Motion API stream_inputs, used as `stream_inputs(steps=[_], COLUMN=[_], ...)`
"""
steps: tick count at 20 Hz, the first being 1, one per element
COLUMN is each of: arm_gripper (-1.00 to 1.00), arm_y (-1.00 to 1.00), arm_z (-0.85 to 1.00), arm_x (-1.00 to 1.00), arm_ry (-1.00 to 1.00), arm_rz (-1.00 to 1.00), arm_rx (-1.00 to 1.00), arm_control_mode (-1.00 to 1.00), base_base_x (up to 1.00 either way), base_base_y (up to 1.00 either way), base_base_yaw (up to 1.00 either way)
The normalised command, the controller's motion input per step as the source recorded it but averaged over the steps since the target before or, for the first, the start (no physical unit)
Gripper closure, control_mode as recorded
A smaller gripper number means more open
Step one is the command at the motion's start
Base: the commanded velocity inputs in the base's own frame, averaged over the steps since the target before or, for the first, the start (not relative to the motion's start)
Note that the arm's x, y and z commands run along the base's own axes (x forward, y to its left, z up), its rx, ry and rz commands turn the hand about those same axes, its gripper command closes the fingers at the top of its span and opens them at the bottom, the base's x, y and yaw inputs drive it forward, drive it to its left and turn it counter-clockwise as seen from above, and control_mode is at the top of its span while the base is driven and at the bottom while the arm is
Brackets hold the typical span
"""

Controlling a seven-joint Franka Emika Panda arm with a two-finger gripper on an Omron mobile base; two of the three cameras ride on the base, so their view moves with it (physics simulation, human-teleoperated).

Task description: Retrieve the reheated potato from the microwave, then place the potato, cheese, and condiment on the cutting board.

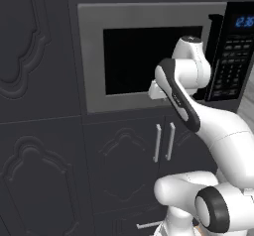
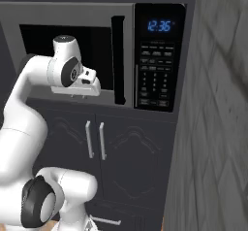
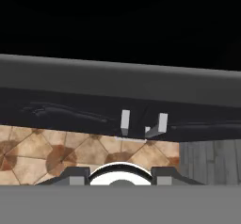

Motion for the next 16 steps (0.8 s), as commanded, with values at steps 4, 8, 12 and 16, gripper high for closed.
stream_inputs(steps=[4, 8, 12, 16], arm_gripper=[-1.00, -1.00, -1.00, -1.00], arm_y=[-0.03, -0.63, -0.88, -0.60], arm_z=[0.00, 0.25, 0.33, 0.34], arm_x=[-0.14, -0.29, -0.14, -0.07], arm_ry=[-0.04, -0.21, -0.19, -0.15], arm_rz=[0.00, 0.00, -0.03, -0.08], arm_rx=[0.01, 0.06, 0.04, 0.00], arm_control_mode=[-1.00, -1.00, -1.00, -1.00], base_base_x=[0.00, 0.00, 0.00, 0.00], base_base_y=[0.00, 0.00, 0.00, 0.00], base_base_yaw=[0.00, 0.00, 0.00, 0.00])
